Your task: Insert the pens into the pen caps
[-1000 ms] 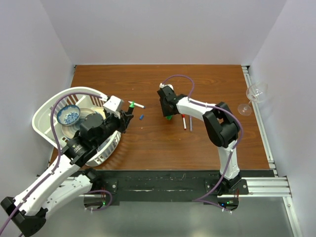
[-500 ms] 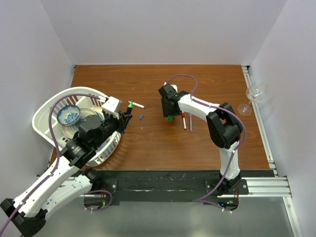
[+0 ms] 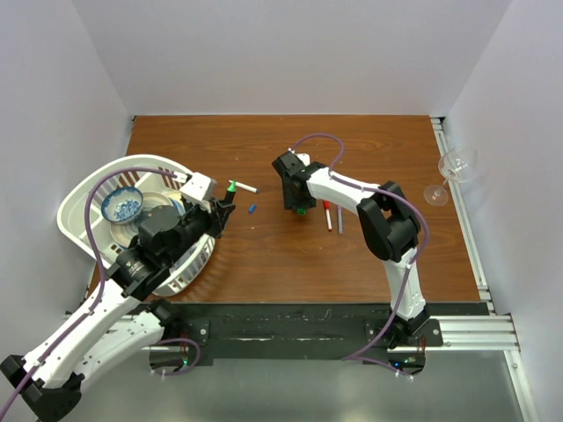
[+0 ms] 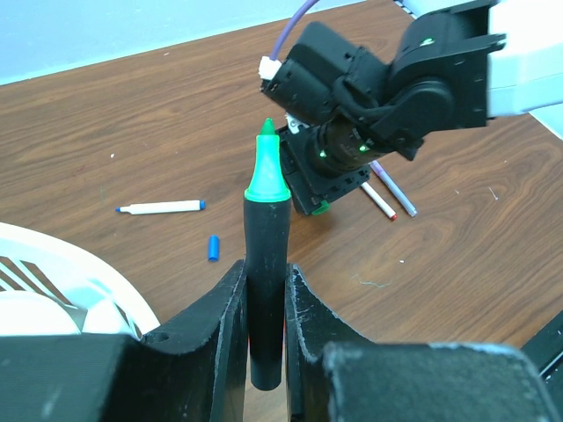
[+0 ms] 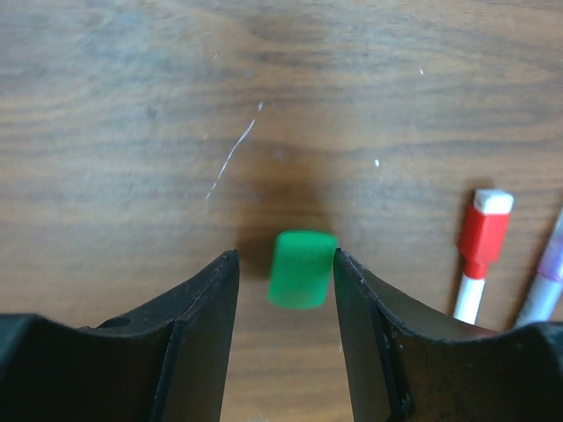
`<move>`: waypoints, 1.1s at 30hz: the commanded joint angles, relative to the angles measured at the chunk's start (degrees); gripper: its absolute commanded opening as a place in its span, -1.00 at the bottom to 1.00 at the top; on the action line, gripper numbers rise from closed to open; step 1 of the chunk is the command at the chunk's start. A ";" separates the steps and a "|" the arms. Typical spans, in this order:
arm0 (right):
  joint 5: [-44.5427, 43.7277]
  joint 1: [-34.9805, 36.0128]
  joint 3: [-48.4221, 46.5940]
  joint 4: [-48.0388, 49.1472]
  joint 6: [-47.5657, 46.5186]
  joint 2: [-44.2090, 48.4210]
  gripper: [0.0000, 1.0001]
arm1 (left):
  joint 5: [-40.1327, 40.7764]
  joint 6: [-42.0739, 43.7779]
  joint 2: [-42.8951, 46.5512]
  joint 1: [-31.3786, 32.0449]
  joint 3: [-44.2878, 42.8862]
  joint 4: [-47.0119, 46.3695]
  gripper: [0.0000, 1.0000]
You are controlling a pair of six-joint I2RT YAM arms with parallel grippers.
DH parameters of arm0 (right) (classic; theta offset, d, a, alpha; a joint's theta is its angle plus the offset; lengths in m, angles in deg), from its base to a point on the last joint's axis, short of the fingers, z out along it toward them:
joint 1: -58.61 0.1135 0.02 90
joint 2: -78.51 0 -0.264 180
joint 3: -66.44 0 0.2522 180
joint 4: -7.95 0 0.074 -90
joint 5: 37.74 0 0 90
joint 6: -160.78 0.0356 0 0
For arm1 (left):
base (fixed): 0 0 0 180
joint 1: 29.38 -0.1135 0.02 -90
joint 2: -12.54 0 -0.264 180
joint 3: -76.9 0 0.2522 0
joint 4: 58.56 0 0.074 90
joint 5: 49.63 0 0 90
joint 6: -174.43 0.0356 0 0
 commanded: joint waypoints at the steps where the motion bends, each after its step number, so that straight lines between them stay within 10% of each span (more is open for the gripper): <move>1: -3.75 -0.03 -3.75 -2.92 2.53 -1.81 0.01 | -0.37 -0.11 0.73 -0.27 0.00 -1.89 -1.00; 33: -0.33 -0.11 2.57 -0.38 -4.58 2.04 -0.66 | -5.72 -2.04 -0.94 -0.10 -0.70 -2.77 -1.00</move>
